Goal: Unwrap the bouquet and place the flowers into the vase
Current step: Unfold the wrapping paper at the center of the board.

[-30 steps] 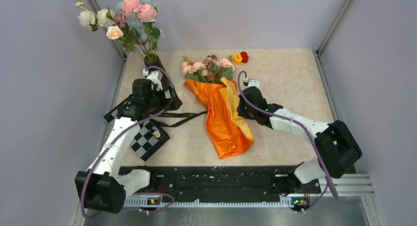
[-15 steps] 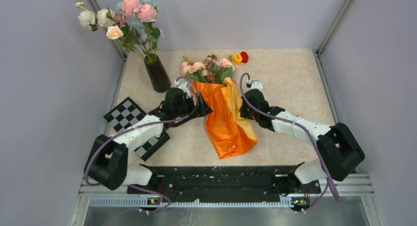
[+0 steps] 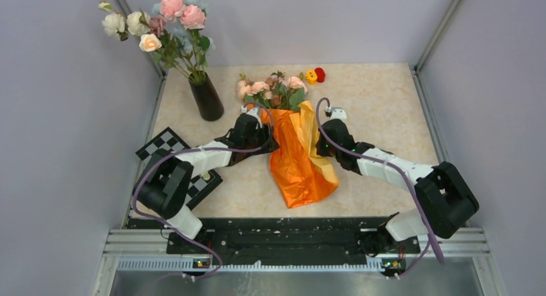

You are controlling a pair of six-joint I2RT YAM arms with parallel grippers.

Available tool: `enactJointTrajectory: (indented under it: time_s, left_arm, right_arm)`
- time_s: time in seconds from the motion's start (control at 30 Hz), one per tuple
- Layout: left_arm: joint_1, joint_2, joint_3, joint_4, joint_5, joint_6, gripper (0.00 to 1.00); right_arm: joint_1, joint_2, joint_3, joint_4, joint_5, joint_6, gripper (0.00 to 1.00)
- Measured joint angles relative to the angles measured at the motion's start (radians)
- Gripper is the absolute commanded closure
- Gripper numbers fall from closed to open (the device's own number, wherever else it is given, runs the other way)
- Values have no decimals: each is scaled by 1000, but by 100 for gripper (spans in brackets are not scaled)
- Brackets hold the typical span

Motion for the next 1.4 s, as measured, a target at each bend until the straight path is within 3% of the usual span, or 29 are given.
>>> enactJointTrajectory:
  time_s: [0.1, 0.33, 0.67, 1.33, 1.4]
  left_arm:
    - [-3, 42, 14, 9, -10, 0, 58]
    - [-8, 117, 37, 5, -45, -2, 100]
    - [-10, 117, 26, -9, -100, -12, 100]
    - [-10, 110, 7, -8, -134, -35, 100]
    - [-10, 108, 4, -8, -133, -35, 100]
  right_arm:
    - [-3, 0, 0, 3, 3, -1, 100]
    - [-43, -10, -34, 14, 21, 2, 100]
    - [-204, -16, -144, 52, 30, 56, 100]
    - [-302, -35, -217, 29, 149, 191, 100]
    - [-304, -43, -217, 20, 148, 192, 83]
